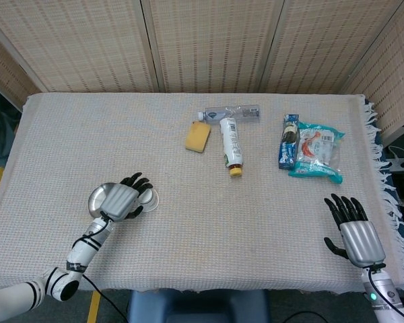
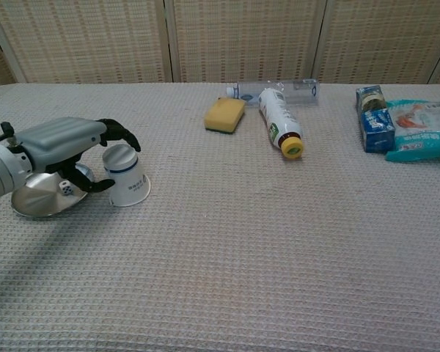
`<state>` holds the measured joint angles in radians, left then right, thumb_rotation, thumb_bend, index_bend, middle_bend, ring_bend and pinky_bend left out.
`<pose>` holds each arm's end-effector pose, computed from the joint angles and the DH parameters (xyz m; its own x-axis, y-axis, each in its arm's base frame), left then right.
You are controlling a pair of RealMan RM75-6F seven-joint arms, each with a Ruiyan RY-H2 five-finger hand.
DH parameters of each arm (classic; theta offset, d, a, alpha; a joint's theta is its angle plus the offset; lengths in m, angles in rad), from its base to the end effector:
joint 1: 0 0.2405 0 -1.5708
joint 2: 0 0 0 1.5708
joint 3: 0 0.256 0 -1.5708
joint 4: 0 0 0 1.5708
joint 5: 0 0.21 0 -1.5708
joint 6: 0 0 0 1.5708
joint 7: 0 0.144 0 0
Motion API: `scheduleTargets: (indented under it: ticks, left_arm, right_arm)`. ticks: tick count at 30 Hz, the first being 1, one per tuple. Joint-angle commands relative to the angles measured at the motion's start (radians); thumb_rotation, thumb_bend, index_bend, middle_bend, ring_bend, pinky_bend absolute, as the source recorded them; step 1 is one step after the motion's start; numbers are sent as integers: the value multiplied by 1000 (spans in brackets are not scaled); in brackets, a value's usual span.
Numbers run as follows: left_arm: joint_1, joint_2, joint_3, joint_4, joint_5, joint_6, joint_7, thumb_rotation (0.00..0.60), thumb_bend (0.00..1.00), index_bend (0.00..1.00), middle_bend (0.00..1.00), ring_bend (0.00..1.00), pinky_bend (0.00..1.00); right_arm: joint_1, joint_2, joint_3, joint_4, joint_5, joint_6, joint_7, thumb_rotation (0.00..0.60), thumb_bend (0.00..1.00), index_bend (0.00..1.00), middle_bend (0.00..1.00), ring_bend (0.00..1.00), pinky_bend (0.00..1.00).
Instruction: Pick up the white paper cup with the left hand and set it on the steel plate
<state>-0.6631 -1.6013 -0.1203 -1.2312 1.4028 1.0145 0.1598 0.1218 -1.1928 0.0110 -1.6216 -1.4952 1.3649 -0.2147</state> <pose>-0.1929 0.3426 -0.0172 0.5256 0.1536 0.8368 0.7925 -0.4460 -0.4159 -0.3046 -0.1815 0.1131 0.5163 -0.1430 0.8444 -0.8563 -0.0725 0.5113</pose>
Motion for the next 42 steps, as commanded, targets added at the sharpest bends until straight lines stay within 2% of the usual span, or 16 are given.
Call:
scheduleTargets:
  ticks: [1,5,13,25,28,33,42]
  left_arm:
    - [-2,-13,-1,22,3,11,-3,600,338,290,235,128,328]
    - [-6,-22,0,39,-4,0,-6,600,340,369,313,197,427]
    - [2,-10,7,16,17,41,-2,600,345,412,402,287,564]
    - [55,98,5,-110,12,132,75,600,346,455,406,289,573]
    - [101,146,19,-94,-47,127,87,600,346,454,406,288,566]
    - [122,144,13,-54,-72,136,74,600,347,456,433,312,571]
    - [122,139,24,-21,-73,90,20,600,346,455,438,317,577]
  right_arm:
    - [2,1,1,0,3,-3,1,554,176,0,0,0,0]
    - [0,2,4,0,7,1,3,554,175,0,0,0,0]
    - [3,3,3,1,10,-5,4,555,176,0,0,0,0]
    - [6,1,-5,0,3,-12,2,554,175,0,0,0,0]
    - [3,1,-6,-3,-1,-3,1,555,176,0,0,0,0]
    - [8,-6,-10,-1,2,-19,-10,555,175,0,0,0,0]
    - [6,-11,-9,-2,7,-14,-21,555,175,0,0,0,0]
